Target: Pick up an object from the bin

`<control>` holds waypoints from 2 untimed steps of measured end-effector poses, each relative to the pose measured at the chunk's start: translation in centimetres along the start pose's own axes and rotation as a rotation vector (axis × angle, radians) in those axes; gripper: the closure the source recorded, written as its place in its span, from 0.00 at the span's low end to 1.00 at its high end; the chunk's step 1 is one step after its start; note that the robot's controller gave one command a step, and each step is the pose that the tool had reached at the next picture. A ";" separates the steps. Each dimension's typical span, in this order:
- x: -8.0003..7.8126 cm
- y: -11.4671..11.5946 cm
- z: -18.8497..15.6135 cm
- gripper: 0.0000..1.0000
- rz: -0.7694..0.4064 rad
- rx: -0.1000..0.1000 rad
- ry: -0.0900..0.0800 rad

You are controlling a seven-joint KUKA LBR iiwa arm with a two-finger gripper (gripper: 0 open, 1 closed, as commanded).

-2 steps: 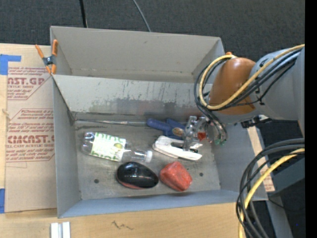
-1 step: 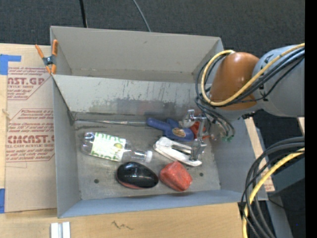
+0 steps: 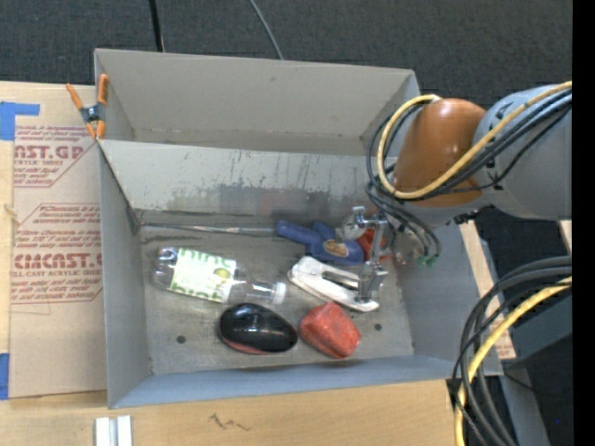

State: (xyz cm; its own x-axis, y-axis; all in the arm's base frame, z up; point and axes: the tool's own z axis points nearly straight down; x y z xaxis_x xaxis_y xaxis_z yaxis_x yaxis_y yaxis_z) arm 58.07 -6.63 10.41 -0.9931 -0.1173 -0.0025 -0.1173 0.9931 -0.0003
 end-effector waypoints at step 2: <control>0.6 -1.0 2.1 1.00 0.163 -0.003 0.022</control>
Offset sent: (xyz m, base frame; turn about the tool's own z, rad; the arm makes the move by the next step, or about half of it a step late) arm 0.0000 0.0000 0.0000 0.0000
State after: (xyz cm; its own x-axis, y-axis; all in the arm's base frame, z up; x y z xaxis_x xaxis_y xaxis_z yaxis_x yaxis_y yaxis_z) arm 57.58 -7.66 8.32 -0.9988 0.0451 0.0192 0.0452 0.9990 0.0012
